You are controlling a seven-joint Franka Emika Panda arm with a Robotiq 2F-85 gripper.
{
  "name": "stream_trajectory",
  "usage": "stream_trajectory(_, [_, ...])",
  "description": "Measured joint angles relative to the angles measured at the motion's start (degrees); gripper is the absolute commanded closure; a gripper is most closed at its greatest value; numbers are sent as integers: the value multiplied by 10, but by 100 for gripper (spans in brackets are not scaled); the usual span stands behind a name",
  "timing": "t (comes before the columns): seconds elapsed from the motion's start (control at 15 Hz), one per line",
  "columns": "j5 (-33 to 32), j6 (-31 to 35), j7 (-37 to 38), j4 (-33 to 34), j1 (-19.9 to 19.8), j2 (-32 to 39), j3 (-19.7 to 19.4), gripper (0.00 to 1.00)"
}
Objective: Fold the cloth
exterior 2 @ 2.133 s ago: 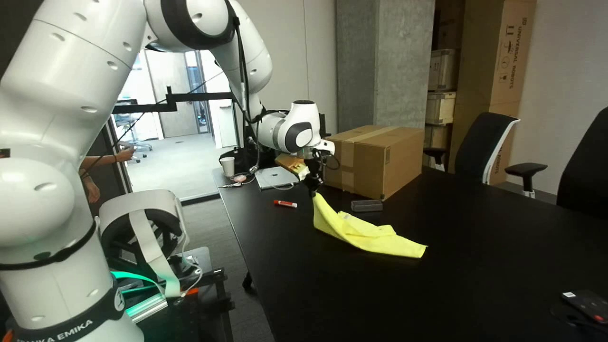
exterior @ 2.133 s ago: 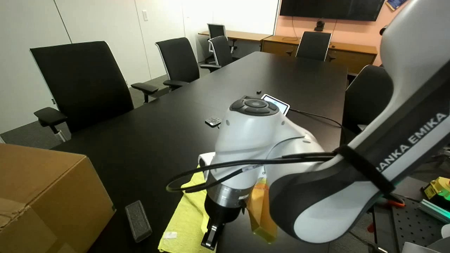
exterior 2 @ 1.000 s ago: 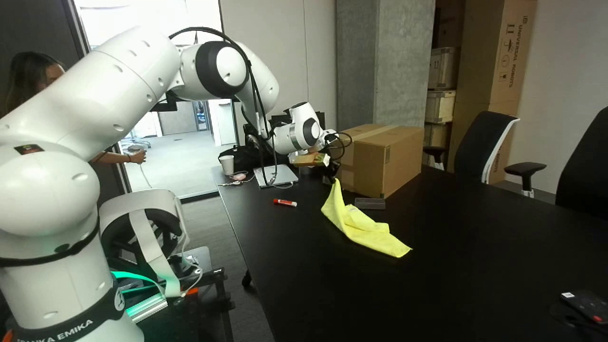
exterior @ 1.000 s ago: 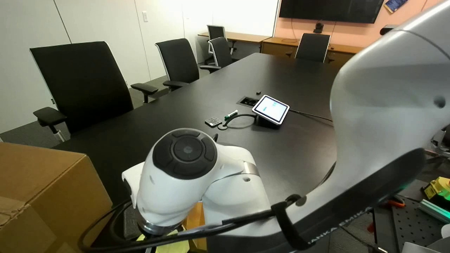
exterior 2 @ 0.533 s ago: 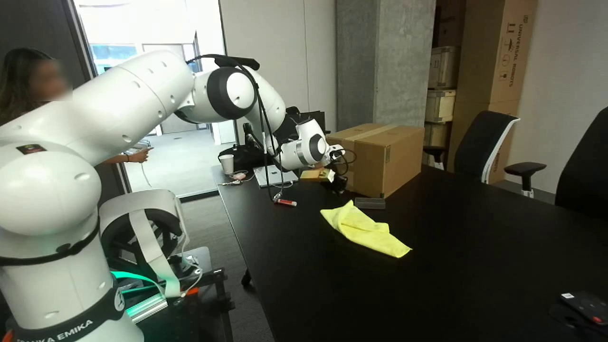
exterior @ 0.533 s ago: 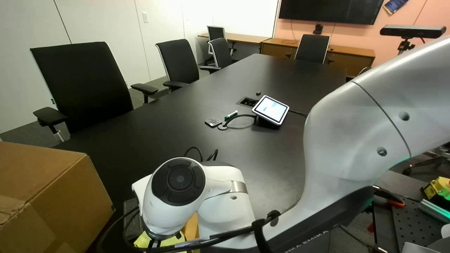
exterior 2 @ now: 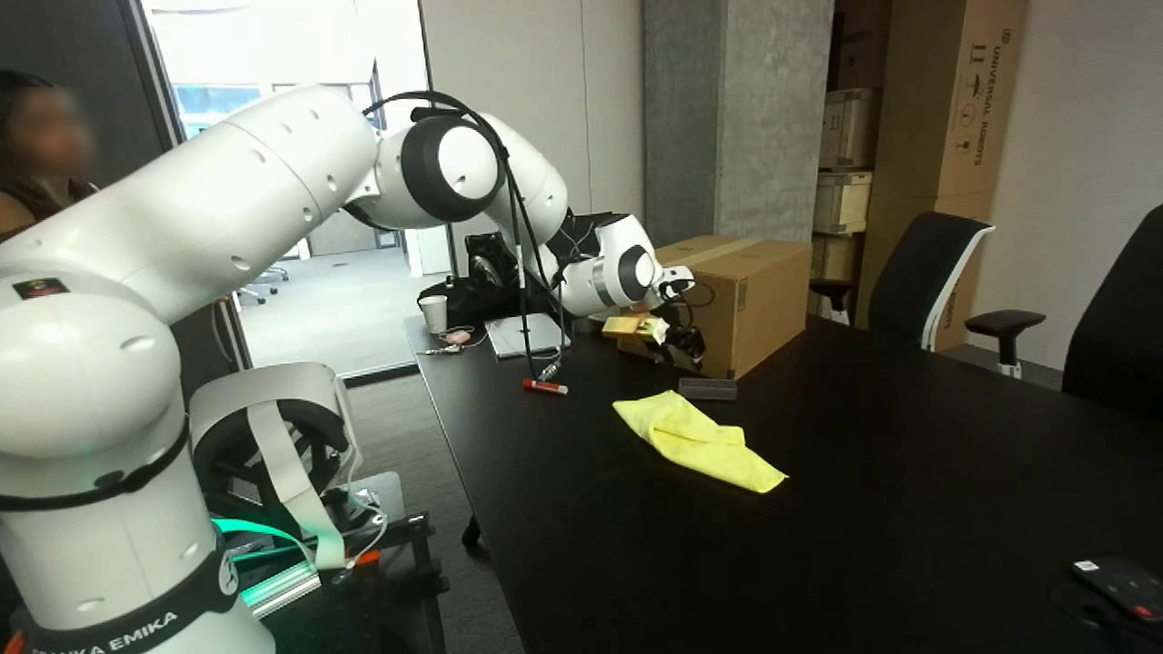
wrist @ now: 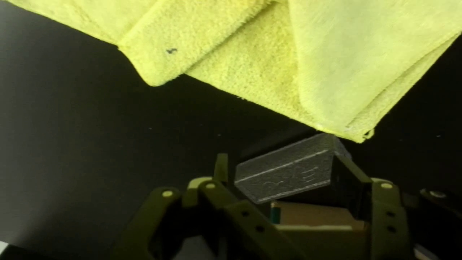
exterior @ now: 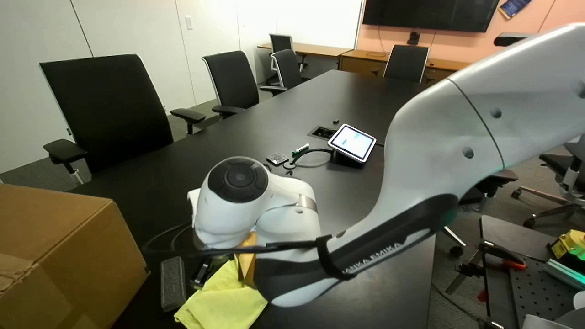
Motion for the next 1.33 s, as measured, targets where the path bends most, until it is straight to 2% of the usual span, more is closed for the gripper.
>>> stream_trajectory(0.6, [32, -48, 35, -240, -79, -188, -13, 0])
stream_trajectory(0.87, [53, -88, 66, -354, -99, -299, -10, 0])
stream_trajectory(1.33, [54, -104, 99, -553, -150, -512, 7, 0])
